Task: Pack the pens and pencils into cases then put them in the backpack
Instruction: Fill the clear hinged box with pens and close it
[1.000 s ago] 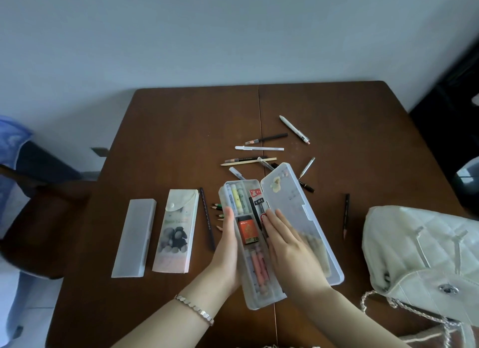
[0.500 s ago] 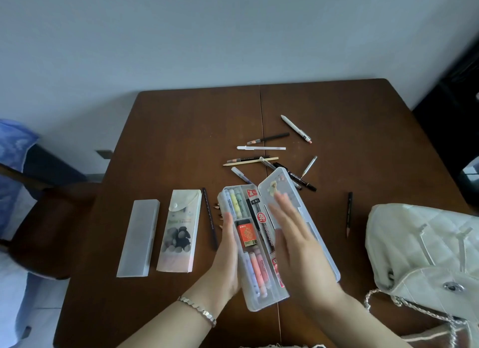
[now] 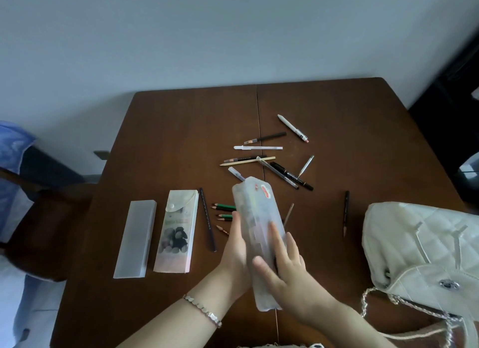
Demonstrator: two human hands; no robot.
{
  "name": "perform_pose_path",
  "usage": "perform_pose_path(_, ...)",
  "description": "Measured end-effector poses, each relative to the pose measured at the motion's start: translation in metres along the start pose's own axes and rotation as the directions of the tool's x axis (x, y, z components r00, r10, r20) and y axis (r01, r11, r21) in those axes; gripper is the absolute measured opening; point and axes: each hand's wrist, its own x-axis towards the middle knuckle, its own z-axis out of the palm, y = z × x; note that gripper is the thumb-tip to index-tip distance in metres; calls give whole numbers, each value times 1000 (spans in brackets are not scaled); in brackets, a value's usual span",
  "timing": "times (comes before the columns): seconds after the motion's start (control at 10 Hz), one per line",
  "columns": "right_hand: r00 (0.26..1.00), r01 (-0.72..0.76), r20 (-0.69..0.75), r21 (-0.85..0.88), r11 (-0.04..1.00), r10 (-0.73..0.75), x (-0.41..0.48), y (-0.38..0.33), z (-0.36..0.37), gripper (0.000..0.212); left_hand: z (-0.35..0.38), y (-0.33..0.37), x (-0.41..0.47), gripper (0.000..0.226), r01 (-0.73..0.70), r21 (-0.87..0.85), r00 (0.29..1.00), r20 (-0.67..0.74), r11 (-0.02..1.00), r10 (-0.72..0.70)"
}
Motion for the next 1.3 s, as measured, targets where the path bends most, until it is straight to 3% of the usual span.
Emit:
perform_pose_path(0.1,997,-55,-60,-128,990,47,2,-4,11,91,1,0,-8,60,-18,52,1000,1,998,18)
perform_pose_path(0.2,996,-33,-86,-195,980,17,3,-5,9,97,-5,3,-8,71,8,-27,999,44,1000,-7)
perform_pose_path(0.3,999,32,-36,-74,997,-35,4,-4,-4,105,-7,7,-7,71,0,50,990,142,999,-7)
perform_pose_path(0.4,996,90,3,146,985,-92,5,0,-22,103,-17,-2,9,83,-86,202,990,125,976,61)
perform_pose_path(0.5,978,175,-4,555,813,-207,9,7,-35,83,-22,2,8,110,-116,160,991,80,980,104)
perform_pose_path(0.6,956,88,96,805,586,-276,10,10,-44,75,-23,15,7,74,-174,90,985,27,981,172)
perform_pose_path(0.7,932,-42,219,858,513,-290,11,9,-43,66,-20,19,3,44,-214,100,977,5,972,215)
perform_pose_path(0.8,923,-91,293,796,598,-249,22,16,-29,55,-27,12,7,38,-103,-8,995,-17,995,102)
perform_pose_path(0.9,990,-43,132,634,772,-53,31,19,-17,64,-26,11,9,82,34,-286,999,22,958,-29)
perform_pose_path(1.0,997,-54,-27,445,894,74,28,21,-10,73,-28,7,14,75,-45,-266,996,-82,963,24)
perform_pose_path(1.1,979,44,-202,236,971,5,22,11,-3,65,-23,5,8,72,23,-155,988,-144,988,-46)
perform_pose_path(1.2,967,102,-229,-37,994,-108,22,0,0,66,-12,-4,6,84,11,-59,981,-192,998,-22)
perform_pose_path(1.3,968,107,-207,-185,977,-145,22,-6,-6,57,-7,-8,6,85,-55,51,977,-201,997,64)
